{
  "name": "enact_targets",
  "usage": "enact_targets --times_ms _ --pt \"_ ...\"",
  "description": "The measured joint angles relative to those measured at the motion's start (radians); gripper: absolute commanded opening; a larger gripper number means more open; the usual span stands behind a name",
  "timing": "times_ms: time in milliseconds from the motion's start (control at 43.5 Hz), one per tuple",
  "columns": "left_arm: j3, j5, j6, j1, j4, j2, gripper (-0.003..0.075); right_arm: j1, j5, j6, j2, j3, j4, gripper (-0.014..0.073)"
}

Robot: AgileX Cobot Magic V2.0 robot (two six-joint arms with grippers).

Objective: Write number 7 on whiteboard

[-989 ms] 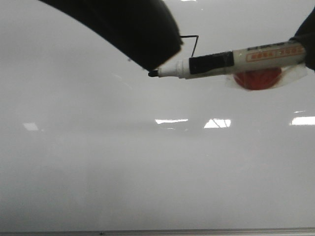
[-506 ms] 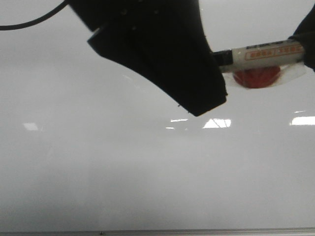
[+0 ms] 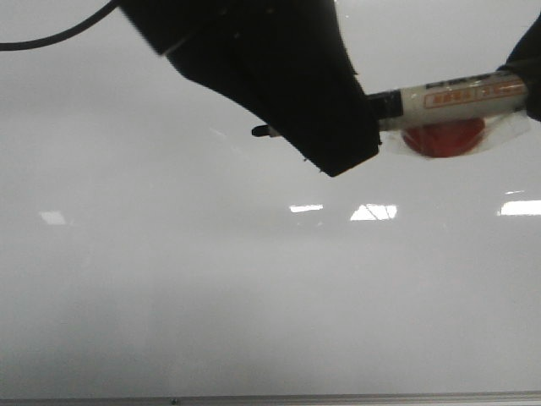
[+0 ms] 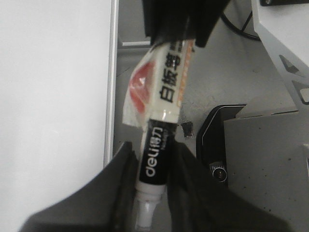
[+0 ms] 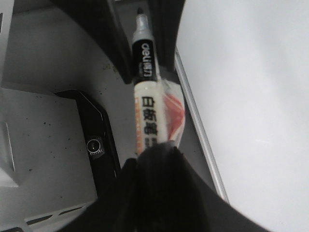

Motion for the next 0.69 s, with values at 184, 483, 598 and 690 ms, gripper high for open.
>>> enact_targets --times_ms 184,483,598,690 --pt "0.000 0.007 0.000 0.000 -0.006 0.000 0.0027 0.000 -0.006 -0.005 0.000 0.000 0.000 0.0417" --pt "0.000 0.043 -0.400 0.000 0.292 -0.077 0.0027 -0.100 0.004 0.211 -0.089 -0.039 -0.144 0.0543" --pt "0.000 0.117 -0.669 0.000 0.523 -0.138 0.0027 -0.156 0.006 0.311 -0.145 -0.044 -0.199 0.0543" --pt "0.000 0.199 -0.875 0.000 0.711 -0.193 0.0027 -0.181 0.014 0.339 -0.174 -0.044 -0.211 0.0543"
